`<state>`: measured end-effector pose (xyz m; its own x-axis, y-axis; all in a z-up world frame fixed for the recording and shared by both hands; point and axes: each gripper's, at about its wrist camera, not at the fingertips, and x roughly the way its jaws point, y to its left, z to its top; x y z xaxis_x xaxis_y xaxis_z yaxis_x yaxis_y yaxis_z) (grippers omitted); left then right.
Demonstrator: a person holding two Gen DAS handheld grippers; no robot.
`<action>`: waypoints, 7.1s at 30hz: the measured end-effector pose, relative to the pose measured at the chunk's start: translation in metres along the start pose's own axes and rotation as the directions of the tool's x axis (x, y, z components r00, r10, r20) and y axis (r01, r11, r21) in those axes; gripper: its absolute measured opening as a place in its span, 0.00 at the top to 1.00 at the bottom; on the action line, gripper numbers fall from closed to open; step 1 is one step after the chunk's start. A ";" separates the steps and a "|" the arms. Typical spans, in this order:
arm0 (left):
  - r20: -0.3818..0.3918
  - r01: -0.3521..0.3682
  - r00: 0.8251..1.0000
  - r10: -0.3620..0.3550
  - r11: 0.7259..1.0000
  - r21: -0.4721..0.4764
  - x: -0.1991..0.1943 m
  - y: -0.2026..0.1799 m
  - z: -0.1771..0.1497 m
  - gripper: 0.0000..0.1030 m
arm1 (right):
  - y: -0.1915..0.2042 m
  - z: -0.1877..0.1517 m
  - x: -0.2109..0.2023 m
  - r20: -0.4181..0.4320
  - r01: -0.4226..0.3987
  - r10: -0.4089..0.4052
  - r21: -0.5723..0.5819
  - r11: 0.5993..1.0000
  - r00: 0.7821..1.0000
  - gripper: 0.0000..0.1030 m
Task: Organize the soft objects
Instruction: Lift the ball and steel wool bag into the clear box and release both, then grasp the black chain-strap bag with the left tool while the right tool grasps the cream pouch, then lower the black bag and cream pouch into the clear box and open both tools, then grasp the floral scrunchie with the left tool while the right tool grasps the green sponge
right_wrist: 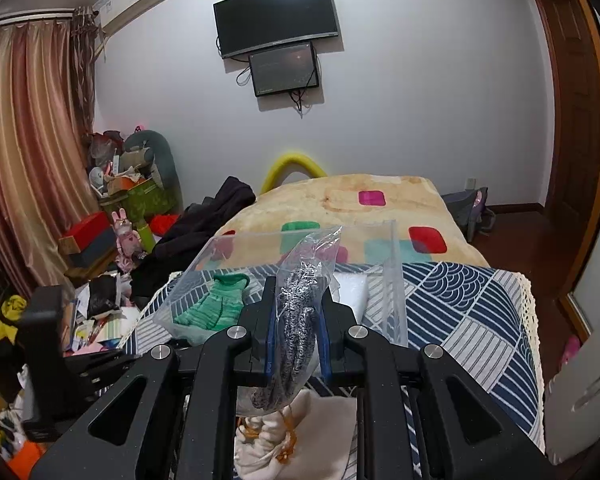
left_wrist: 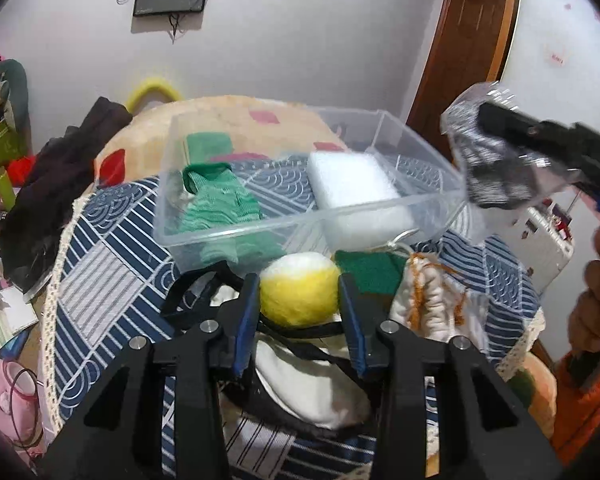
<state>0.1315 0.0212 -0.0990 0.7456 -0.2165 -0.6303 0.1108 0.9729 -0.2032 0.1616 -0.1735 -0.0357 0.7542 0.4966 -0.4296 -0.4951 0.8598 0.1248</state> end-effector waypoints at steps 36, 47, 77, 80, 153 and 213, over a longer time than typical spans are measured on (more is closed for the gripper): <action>0.067 -0.066 0.996 0.065 0.998 0.021 0.022 0.025 0.044 0.60 | 0.027 -0.009 0.108 -0.262 -0.040 0.001 -0.143 0.989 0.965 0.75; 0.128 -0.087 0.988 0.083 0.996 0.030 -0.008 0.013 0.046 0.41 | 0.029 0.005 0.062 -0.146 -0.014 -0.010 -0.160 0.987 0.989 0.45; 0.081 -0.128 0.989 0.126 0.992 0.017 -0.040 0.000 -0.013 0.25 | 0.001 -0.053 0.007 -0.132 0.121 -0.135 -0.115 0.986 0.982 0.22; 0.034 -0.107 0.994 0.107 0.994 0.005 -0.030 0.000 -0.018 0.34 | -0.005 -0.065 0.010 -0.181 0.109 -0.124 -0.091 0.990 0.976 0.22; 0.316 -0.109 0.942 0.113 0.994 -0.032 -0.045 0.005 0.091 0.86 | 0.001 -0.001 0.019 -0.008 0.119 -0.120 -0.077 0.990 0.993 0.85; 0.028 -0.189 0.982 0.188 0.981 0.040 -0.035 -0.001 -0.025 0.04 | 0.014 -0.052 0.023 -0.156 0.115 -0.128 -0.090 0.989 0.979 0.16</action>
<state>0.0888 0.0258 -0.0953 0.7713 -0.0275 -0.6359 -0.0061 0.9987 -0.0505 0.1499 -0.1563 -0.0904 0.7346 0.3581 -0.5763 -0.4421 0.8969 -0.0062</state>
